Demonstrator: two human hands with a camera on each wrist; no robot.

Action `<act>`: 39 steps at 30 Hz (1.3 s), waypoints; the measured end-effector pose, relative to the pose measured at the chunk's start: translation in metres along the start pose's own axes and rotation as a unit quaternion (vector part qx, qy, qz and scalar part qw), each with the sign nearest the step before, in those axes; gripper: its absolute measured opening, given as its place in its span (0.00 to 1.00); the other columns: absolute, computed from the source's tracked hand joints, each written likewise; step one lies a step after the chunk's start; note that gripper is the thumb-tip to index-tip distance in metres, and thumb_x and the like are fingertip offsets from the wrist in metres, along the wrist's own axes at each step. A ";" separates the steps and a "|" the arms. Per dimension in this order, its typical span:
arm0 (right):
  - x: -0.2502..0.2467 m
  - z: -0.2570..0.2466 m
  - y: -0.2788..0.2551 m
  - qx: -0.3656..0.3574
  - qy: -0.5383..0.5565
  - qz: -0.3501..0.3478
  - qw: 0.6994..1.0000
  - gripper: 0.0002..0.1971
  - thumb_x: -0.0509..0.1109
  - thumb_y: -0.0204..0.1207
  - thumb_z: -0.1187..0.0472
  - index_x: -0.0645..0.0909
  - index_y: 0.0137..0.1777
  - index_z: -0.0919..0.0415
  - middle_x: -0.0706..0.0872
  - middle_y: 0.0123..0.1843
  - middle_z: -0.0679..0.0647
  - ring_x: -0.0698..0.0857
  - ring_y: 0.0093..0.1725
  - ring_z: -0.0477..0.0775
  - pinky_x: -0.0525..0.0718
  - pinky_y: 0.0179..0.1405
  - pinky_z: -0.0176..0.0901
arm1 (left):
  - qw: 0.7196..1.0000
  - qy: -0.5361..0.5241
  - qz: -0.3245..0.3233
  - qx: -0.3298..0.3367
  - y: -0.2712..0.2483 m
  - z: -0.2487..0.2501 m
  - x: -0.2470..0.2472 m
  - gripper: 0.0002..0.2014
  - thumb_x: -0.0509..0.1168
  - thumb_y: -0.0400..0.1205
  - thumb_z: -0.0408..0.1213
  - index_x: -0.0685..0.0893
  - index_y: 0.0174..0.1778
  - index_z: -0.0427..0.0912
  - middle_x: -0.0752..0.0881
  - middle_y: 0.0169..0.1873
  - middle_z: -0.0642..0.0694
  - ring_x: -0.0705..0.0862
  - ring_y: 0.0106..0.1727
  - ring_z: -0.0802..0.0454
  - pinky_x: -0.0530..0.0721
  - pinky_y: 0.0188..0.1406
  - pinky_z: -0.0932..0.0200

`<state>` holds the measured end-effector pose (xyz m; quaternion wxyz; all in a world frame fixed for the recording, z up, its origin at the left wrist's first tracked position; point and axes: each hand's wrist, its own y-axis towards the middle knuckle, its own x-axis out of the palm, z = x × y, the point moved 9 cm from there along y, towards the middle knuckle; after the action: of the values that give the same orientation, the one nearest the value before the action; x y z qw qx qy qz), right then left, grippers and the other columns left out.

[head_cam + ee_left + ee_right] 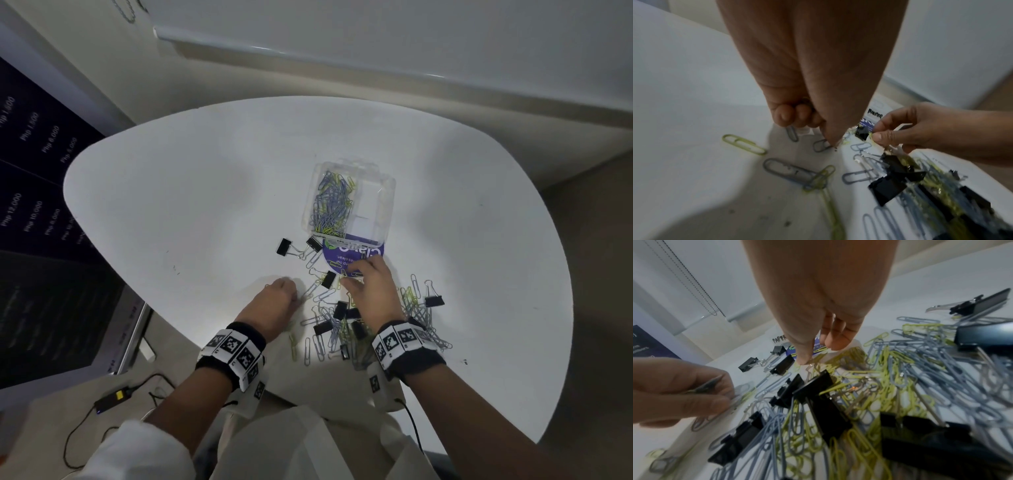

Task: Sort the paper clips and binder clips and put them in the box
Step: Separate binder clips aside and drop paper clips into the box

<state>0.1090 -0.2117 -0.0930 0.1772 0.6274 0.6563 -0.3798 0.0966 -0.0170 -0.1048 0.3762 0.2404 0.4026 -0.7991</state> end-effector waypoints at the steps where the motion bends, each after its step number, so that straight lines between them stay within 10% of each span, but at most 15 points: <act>1: -0.001 0.000 0.001 0.001 -0.003 -0.003 1.000 0.07 0.75 0.77 0.61 0.86 0.53 0.61 0.77 0.55 0.52 0.81 0.53 0.51 0.81 0.55 0.39 | 1.000 -0.016 0.003 -0.002 0.000 0.002 -0.001 0.10 0.58 0.86 0.41 0.68 0.40 0.44 0.74 0.41 0.47 0.73 0.40 0.48 0.70 0.41 0.56; 9: -0.014 0.014 -0.005 0.039 -0.029 0.030 0.998 0.17 0.79 0.71 0.55 0.83 0.59 0.57 0.76 0.59 0.53 0.72 0.63 0.53 0.74 0.58 0.40 | 0.942 -0.304 0.029 -0.140 -0.004 -0.001 -0.005 0.08 0.57 0.81 0.37 0.73 0.36 0.41 0.82 0.29 0.44 0.78 0.31 0.50 0.76 0.35 0.55; 15: -0.006 0.013 -0.005 0.040 -0.007 0.004 0.999 0.04 0.75 0.77 0.64 0.85 0.49 0.61 0.79 0.54 0.54 0.83 0.53 0.55 0.84 0.58 0.48 | 0.875 -0.456 0.027 -0.157 -0.004 0.010 -0.009 0.06 0.59 0.71 0.34 0.75 0.29 0.38 0.82 0.29 0.34 0.73 0.29 0.47 0.68 0.28 0.55; 22: -0.007 0.007 -0.003 0.033 0.029 -0.022 0.999 0.03 0.71 0.76 0.68 0.84 0.46 0.61 0.87 0.43 0.55 0.86 0.43 0.53 0.87 0.49 0.50 | 0.883 -0.439 0.032 -0.166 -0.004 0.007 -0.007 0.05 0.59 0.71 0.33 0.74 0.29 0.38 0.77 0.28 0.35 0.70 0.28 0.48 0.65 0.26 0.59; 28: -0.016 0.022 -0.004 0.044 0.100 -0.035 0.993 0.18 0.65 0.80 0.72 0.82 0.67 0.57 0.84 0.48 0.54 0.84 0.46 0.48 0.77 0.46 0.21 | 0.880 -0.442 0.025 -0.172 -0.005 0.004 0.003 0.07 0.58 0.75 0.32 0.72 0.32 0.36 0.74 0.27 0.38 0.68 0.28 0.49 0.62 0.24 0.58; 35: -0.028 0.032 -0.009 0.056 0.060 -0.056 0.995 0.09 0.62 0.78 0.71 0.82 0.39 0.67 0.80 0.41 0.54 0.79 0.42 0.51 0.72 0.42 0.32 | 0.875 -0.445 0.045 -0.185 -0.004 0.004 0.003 0.08 0.57 0.75 0.33 0.71 0.30 0.43 0.70 0.27 0.42 0.64 0.27 0.51 0.61 0.23 0.60; 39: -0.026 0.032 -0.015 0.062 0.046 -0.086 0.993 0.04 0.69 0.75 0.64 0.80 0.39 0.62 0.81 0.42 0.53 0.80 0.42 0.50 0.74 0.40 0.36 | 0.870 -0.452 0.041 -0.192 -0.003 0.003 0.005 0.12 0.57 0.77 0.36 0.67 0.26 0.47 0.70 0.26 0.46 0.63 0.26 0.52 0.59 0.25 0.60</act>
<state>0.0910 -0.2518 -0.0911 0.0746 0.5951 0.6906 -0.4041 0.0910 -0.0200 -0.1053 0.5880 -0.2077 0.3238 -0.7115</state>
